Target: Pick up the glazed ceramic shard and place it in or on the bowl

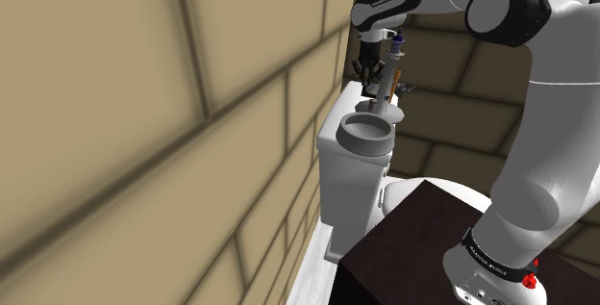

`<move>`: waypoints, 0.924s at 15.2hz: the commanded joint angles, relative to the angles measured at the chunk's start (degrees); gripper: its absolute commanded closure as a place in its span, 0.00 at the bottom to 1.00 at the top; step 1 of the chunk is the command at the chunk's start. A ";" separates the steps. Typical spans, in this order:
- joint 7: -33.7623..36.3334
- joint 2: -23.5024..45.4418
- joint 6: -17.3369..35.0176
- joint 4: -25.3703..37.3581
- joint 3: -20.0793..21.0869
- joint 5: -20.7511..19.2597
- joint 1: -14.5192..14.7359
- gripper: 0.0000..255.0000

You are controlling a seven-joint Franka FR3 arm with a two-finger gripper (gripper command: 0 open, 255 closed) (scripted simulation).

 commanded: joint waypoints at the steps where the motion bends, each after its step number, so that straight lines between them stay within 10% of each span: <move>1: 0.01 0.44 -0.02 -0.32 0.06 -0.01 0.05 1.00; 14: -0.62 -0.01 -6.61 5.84 -0.10 0.04 -0.20 1.00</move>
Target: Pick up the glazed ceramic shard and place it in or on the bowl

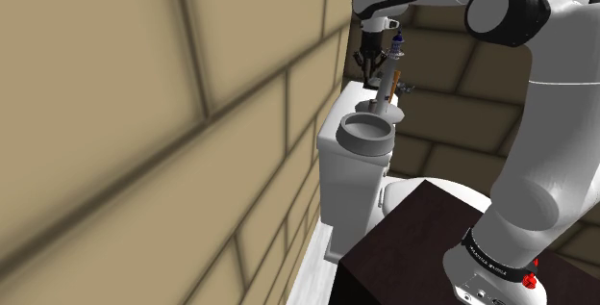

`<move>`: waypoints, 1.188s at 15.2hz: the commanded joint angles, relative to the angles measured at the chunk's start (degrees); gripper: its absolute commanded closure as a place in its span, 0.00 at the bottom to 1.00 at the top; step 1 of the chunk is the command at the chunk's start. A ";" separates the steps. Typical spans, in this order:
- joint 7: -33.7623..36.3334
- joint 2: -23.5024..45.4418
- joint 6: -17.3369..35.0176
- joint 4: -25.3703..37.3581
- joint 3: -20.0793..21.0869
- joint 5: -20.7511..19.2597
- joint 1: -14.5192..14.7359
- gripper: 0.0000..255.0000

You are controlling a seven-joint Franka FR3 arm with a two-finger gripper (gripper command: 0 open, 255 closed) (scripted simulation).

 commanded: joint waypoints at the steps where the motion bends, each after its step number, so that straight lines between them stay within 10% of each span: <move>1: -0.13 -0.14 -1.50 1.34 -0.03 0.00 -0.05 1.00; 14: -0.80 0.94 -11.81 12.76 -0.13 0.19 -0.33 1.00; 18: 3.15 -7.77 -9.05 1.09 0.98 -1.05 2.67 1.00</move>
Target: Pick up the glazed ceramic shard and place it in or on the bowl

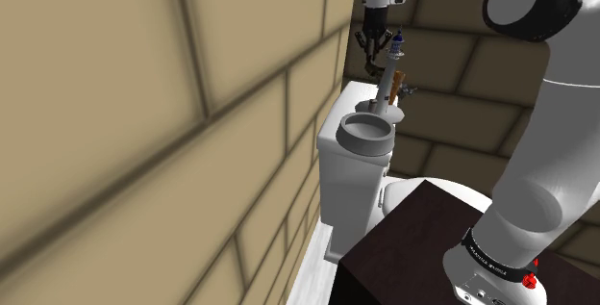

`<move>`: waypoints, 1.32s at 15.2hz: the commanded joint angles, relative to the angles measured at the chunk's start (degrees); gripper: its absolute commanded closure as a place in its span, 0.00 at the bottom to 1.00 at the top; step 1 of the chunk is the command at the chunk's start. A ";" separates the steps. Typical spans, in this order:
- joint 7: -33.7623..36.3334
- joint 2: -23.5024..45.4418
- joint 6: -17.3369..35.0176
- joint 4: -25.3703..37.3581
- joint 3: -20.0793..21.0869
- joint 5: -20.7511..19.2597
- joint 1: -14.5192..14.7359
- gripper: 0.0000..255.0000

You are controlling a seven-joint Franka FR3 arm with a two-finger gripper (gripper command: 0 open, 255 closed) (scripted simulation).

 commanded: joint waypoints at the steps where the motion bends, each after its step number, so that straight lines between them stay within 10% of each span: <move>1: 2.01 -3.97 0.99 -5.09 0.64 -0.53 1.35 1.00; 20: 23.30 -30.73 0.81 -32.94 12.13 1.11 11.60 1.00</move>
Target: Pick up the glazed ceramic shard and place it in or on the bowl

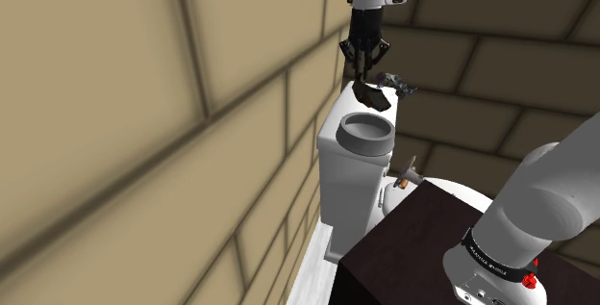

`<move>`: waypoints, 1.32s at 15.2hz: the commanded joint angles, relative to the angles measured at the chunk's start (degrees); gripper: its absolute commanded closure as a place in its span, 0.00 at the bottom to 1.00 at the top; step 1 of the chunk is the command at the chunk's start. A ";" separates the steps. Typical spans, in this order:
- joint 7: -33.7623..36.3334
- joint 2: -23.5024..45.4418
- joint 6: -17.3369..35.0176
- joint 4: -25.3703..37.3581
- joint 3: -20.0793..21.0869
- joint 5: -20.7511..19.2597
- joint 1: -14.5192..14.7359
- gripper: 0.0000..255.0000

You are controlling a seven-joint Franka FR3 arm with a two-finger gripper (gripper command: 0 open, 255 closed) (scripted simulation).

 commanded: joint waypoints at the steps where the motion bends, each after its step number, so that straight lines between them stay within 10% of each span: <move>1: 2.58 -2.18 -0.62 -1.69 1.63 0.82 1.10 1.00; 20: 6.25 -4.22 10.98 -15.41 4.15 2.17 2.67 1.00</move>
